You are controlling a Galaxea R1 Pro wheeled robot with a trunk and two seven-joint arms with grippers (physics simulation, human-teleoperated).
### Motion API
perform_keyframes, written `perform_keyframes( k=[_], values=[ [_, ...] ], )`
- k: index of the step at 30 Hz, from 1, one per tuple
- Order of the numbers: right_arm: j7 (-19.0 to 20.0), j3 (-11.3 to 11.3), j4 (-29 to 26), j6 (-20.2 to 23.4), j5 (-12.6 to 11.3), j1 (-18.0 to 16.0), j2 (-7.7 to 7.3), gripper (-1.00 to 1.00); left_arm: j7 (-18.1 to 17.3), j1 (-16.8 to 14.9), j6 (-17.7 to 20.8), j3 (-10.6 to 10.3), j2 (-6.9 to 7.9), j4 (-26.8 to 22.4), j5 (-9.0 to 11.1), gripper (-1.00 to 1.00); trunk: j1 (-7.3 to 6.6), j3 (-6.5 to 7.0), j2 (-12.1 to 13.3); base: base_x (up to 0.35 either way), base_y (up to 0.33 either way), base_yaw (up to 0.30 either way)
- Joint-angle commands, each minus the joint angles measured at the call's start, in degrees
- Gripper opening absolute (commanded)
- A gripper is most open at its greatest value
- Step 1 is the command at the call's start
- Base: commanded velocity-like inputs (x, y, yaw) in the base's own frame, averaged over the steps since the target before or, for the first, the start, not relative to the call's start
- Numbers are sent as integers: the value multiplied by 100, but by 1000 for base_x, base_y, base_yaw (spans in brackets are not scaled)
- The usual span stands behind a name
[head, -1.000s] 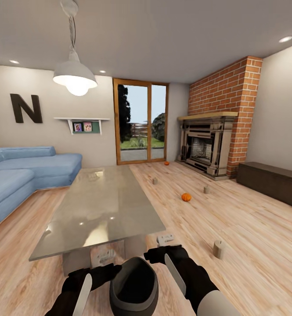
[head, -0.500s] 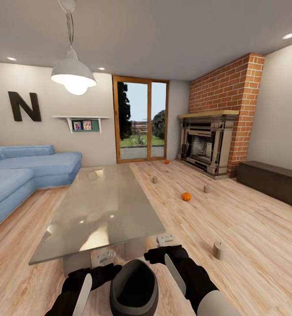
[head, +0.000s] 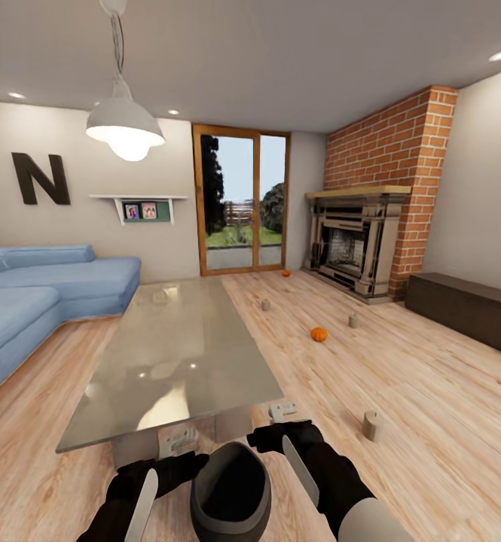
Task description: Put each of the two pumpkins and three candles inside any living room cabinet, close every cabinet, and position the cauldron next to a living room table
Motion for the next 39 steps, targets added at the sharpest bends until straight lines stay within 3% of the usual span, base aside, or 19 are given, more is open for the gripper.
perform_keyframes(
  k=[1,21,35,37,39],
  values=[
    [0,0,0,0,0,0,0,100,1,0,-1,0,0,0,-1,100,-23,9,41,-4,0,0],
    [0,0,0,7,1,0,0,100,12,0,-2,0,2,3,-8,100,-462,178,843,-96,0,0],
    [10,2,-4,317,-8,0,0,100,24,0,6,28,11,30,-13,100,-769,297,1405,-84,0,0],
    [7,6,-5,397,-8,0,0,100,23,0,-6,111,74,72,-18,100,-813,314,1485,-299,0,0],
    [6,6,-7,476,-8,0,0,100,10,0,-10,216,229,258,-12,100,-857,331,1565,-313,0,0]
  ],
)
